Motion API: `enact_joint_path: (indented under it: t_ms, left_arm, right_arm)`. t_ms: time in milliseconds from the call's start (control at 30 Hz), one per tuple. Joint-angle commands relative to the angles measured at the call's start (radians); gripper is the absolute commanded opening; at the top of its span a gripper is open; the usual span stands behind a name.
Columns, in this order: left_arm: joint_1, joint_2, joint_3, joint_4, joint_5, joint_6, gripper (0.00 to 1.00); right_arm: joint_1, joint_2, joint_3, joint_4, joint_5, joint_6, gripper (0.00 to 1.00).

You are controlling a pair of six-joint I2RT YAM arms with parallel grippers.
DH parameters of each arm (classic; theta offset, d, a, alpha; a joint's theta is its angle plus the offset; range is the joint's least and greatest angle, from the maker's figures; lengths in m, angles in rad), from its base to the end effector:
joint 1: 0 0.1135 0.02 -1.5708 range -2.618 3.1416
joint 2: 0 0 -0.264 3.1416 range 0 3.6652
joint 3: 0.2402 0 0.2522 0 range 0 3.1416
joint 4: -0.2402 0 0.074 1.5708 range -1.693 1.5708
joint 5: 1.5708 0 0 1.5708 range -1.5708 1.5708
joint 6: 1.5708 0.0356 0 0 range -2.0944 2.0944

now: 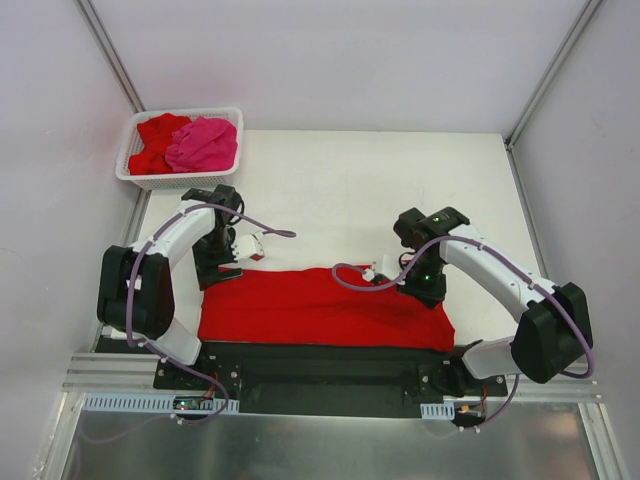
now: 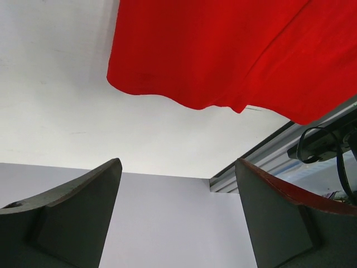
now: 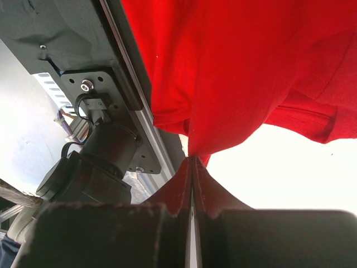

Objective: Fold and stack the t-shirts
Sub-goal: Fold the other side of the tshirt into a rectangle

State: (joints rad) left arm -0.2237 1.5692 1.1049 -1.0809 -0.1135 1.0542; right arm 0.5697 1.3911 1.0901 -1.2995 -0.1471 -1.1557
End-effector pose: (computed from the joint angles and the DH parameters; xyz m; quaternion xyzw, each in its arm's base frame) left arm 0.2625 -0.0556 0.2121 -0.5948 -0.8018 -0.0570 0.0112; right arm 0.1835 0.1238 0.2488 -0.7567 0.6494 0.0746 0.0070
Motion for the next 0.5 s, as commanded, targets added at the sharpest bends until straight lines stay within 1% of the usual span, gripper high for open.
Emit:
enact_joint_path:
  t_ms: [0,467]
  left_arm:
    - [-0.011,0.017,0.030,-0.034,-0.002,-0.017,0.84]
    - [-0.016,0.032,0.036,-0.034,-0.006,-0.016,0.86]
  right_arm:
    - [0.009,-0.004,0.014,-0.184,-0.029,-0.010,0.01]
    - [0.022,-0.012,0.013,-0.261,-0.123,-0.025,0.01]
